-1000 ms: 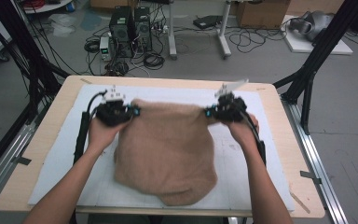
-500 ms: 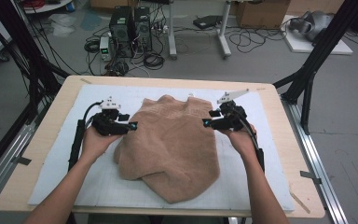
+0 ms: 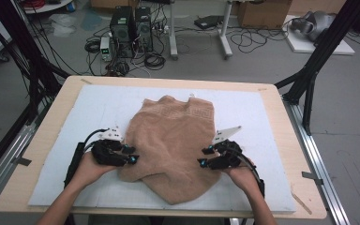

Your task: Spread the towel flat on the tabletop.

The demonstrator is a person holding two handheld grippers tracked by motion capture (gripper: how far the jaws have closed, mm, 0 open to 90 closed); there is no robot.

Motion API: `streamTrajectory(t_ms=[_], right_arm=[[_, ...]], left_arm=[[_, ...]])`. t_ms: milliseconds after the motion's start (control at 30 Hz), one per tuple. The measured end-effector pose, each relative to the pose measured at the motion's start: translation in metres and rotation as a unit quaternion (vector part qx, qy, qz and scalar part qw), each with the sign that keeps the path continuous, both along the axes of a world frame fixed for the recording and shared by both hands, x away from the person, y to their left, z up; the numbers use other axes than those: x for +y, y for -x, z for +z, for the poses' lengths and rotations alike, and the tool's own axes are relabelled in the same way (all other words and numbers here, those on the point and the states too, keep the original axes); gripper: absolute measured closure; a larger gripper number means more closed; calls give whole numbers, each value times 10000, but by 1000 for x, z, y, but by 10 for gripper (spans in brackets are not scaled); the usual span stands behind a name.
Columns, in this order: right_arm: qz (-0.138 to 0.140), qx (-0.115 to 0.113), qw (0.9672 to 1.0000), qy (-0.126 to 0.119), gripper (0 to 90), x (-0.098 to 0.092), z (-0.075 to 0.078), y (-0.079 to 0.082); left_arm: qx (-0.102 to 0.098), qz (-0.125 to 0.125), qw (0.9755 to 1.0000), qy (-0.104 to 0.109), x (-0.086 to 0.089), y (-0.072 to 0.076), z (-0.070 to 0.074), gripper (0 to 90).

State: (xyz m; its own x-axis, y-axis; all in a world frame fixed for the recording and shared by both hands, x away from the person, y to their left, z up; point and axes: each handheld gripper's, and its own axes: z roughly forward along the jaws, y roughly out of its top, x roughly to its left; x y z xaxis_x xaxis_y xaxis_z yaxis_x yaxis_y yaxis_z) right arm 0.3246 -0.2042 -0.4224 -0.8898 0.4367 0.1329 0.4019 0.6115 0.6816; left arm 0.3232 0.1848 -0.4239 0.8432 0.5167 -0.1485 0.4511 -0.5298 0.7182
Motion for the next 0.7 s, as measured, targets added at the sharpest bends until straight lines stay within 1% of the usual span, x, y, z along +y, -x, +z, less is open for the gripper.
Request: streamTrajectory(t_ms=[33,67,100,133,167,200,233,300,367,400,433,467,500,533,600,633,667,700], right_arm=[[56,79,9999,92,558,4,-7,1],[70,139,9997,181,584,7,-12,2],[54,-81,9998,163,657,8,-15,4],[21,-114,9998,180,695,7,-15,4],[-3,-77,9999,150,752,7,-16,3],[-3,-79,9998,159,841,6,-15,1],[45,-62,9999,155,853,6,-15,0],[92,-55,9996,268,866,8,-12,-1],[98,-188,9990,390,869,10,-8,-1],[60,-252,9990,351,870,8,-3,-4],[13,-278,9991,307,871,7,1,-5],[-56,-357,9991,233,871,3,7,-9],[-140,-382,9990,208,871,0,12,-13],[-192,-429,9988,114,871,-4,17,-17],[-443,-461,9979,-86,872,-13,27,-29],[-531,-492,9973,-137,872,-16,32,-35],[-619,-493,9968,-128,872,-18,35,-39],[-747,-516,9958,-127,872,-21,38,-47]], left_arm=[[-13,29,10000,50,0,-1,-2,676],[17,93,9999,135,0,-3,-3,711],[3,106,9998,138,0,-3,-3,754],[-11,105,9998,144,0,-4,-3,779],[-22,133,9998,161,0,-3,-2,795],[-52,158,9997,163,0,-3,0,807],[-95,202,9996,167,0,-3,3,813],[-205,213,9995,144,0,-3,8,819],[-290,307,9988,230,0,-5,15,821],[-306,313,9987,261,0,-8,18,822],[-336,392,9981,331,1,-11,23,822],[-419,458,9974,358,1,-14,28,822],[-472,537,9966,404,0,-18,32,822],[-507,646,9955,468,0,-23,36,822],[-631,861,9928,541,-2,-34,44,822],[-700,937,9916,555,-3,-38,47,822],[-712,1079,9901,548,-4,-47,49,821],[-710,1168,9890,560,-6,-55,49,820]])
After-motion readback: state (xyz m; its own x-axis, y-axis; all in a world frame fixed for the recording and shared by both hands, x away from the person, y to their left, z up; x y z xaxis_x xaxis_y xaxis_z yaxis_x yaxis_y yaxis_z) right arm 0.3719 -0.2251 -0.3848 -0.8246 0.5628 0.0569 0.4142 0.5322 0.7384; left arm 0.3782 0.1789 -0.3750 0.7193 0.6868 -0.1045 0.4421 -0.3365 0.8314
